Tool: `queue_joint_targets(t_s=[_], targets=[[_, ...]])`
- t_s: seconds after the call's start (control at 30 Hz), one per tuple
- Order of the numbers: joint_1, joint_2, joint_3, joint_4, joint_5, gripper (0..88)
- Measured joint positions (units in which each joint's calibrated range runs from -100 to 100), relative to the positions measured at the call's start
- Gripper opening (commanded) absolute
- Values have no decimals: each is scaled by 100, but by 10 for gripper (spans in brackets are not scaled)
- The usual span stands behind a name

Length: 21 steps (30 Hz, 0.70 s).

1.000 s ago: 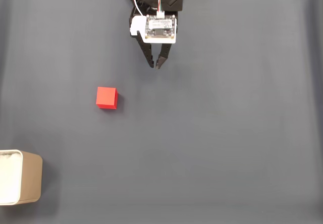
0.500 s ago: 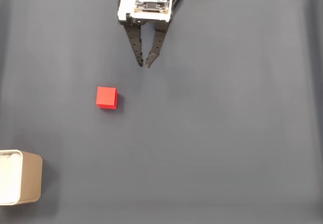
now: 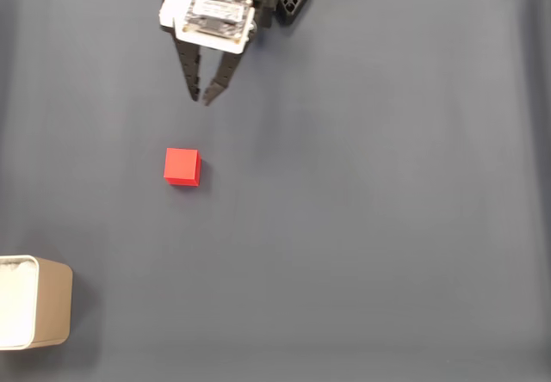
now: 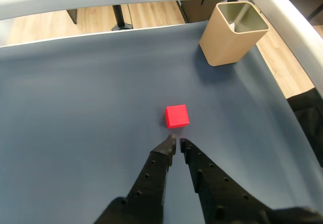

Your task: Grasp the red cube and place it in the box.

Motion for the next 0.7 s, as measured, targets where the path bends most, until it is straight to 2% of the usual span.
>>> queue_joint_targets(t_s=[0.5, 0.7], targets=[[705, 1077, -886, 127, 698, 57], [786, 1572, -1148, 127, 801, 130]])
